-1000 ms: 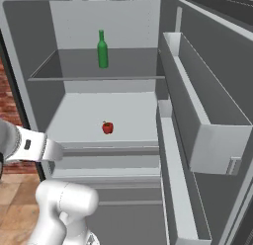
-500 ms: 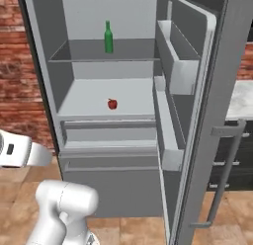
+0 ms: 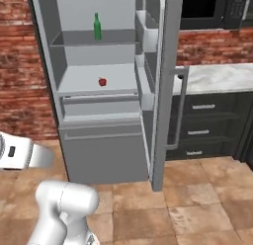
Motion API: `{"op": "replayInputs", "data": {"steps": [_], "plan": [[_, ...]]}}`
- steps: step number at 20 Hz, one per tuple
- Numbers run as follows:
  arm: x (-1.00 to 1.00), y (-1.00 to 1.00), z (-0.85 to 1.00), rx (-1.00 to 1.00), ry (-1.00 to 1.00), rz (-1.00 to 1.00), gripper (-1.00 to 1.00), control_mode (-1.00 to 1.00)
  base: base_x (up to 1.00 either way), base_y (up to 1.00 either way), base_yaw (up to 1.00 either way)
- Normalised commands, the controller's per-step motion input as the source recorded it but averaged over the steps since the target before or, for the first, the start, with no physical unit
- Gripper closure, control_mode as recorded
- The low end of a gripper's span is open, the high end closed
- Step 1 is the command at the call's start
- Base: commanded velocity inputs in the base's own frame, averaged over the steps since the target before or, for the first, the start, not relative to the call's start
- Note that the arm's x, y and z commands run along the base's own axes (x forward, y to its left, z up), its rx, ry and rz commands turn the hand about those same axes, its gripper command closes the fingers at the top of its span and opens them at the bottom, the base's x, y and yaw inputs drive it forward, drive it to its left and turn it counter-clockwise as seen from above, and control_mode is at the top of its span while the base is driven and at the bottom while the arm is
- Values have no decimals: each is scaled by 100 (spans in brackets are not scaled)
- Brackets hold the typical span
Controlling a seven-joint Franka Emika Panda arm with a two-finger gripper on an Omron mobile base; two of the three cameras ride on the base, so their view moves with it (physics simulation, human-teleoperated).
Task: Place the beer on the top shelf of the fridge to keep it out of children's reach, and place the bell pepper and squash on lower shelves for easy access.
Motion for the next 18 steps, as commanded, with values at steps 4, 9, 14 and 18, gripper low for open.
{"op": "replayInputs", "data": {"steps": [4,9,14,18], "plan": [[0,0,0,0,0,0,-100,100,-16,-74,-43],[0,0,0,0,0,0,-100,100,28,-83,-41],[0,0,0,0,0,0,-100,100,69,-79,-42],[0,0,0,0,0,0,-100,100,92,-60,-35]]}}
